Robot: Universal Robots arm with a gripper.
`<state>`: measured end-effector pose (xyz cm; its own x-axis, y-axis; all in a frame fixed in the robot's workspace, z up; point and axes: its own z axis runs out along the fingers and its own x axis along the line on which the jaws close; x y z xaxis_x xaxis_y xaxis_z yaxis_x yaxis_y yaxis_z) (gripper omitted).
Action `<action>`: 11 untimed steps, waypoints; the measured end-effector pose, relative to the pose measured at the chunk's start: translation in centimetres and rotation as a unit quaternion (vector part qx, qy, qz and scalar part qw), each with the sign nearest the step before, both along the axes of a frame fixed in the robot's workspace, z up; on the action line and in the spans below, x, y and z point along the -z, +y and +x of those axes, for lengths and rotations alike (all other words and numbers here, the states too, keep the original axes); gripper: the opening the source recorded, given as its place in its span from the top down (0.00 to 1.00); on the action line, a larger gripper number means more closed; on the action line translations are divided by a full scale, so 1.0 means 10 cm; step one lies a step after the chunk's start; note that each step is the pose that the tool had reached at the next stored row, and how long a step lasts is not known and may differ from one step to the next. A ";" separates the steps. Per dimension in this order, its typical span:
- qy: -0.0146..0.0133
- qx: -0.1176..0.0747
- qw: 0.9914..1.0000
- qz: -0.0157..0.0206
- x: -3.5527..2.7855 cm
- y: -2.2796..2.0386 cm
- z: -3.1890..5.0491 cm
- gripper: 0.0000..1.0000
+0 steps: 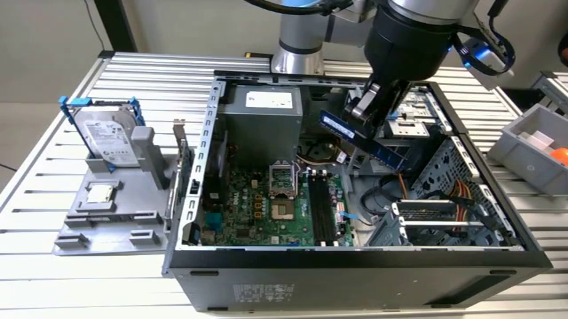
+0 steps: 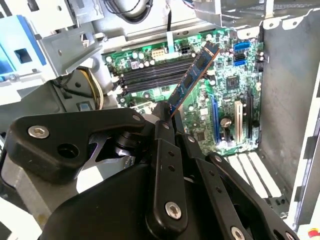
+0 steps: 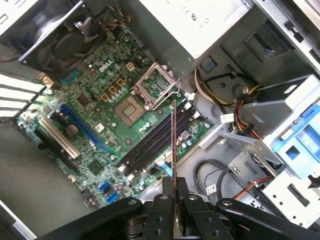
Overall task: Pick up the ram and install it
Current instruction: 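Insert the ram into the slot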
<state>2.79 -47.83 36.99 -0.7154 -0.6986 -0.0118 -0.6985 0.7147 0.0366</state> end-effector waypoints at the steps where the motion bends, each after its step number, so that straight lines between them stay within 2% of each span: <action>1: 0.000 0.004 1.000 0.000 0.000 -0.002 0.000 1.00; 6: 0.000 0.028 1.000 0.000 0.000 -0.014 0.000 1.00; 11: 0.000 0.053 0.999 0.000 0.000 -0.024 0.000 1.00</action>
